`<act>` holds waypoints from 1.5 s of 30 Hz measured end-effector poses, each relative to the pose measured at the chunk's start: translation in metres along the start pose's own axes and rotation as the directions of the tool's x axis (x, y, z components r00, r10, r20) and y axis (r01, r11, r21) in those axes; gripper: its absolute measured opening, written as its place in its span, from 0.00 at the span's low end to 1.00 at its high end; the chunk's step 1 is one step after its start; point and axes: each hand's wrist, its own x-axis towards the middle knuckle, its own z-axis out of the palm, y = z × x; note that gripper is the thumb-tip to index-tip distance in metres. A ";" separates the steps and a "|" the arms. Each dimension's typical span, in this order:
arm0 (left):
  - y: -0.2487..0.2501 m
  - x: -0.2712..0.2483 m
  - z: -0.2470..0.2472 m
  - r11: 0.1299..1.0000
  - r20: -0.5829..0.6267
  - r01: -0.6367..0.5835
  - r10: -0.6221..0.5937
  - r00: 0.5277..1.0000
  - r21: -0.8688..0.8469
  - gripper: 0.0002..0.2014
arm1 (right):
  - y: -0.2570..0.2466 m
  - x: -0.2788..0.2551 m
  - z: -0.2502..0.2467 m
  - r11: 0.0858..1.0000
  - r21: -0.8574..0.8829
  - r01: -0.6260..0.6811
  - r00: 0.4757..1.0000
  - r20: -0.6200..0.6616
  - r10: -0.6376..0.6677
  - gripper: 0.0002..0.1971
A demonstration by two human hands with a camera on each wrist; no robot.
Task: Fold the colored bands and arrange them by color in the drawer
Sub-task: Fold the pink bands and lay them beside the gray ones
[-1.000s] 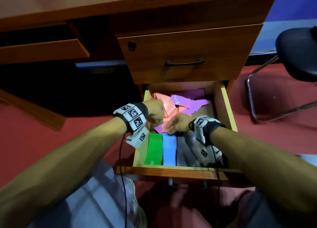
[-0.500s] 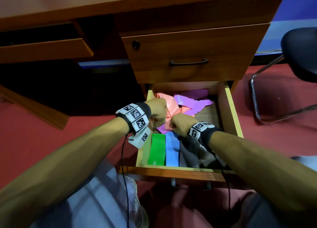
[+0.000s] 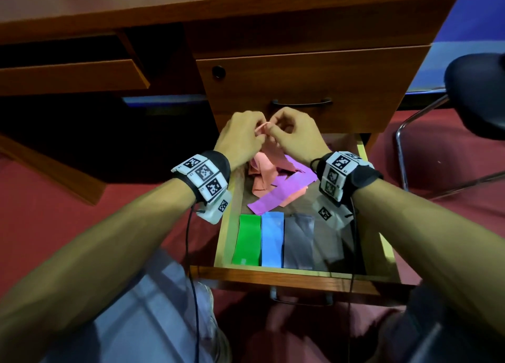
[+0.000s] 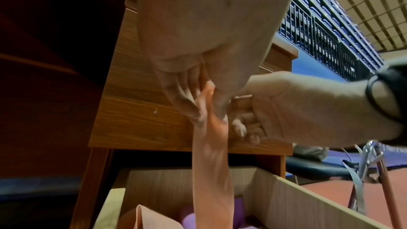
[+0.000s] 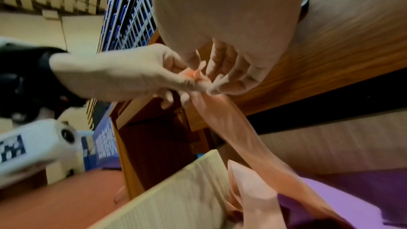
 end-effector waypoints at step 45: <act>0.005 -0.011 -0.007 0.976 0.057 0.156 -0.149 0.987 -0.150 0.06 | 0.024 -0.022 -0.020 0.819 0.121 -0.560 0.827 0.028 0.561 0.02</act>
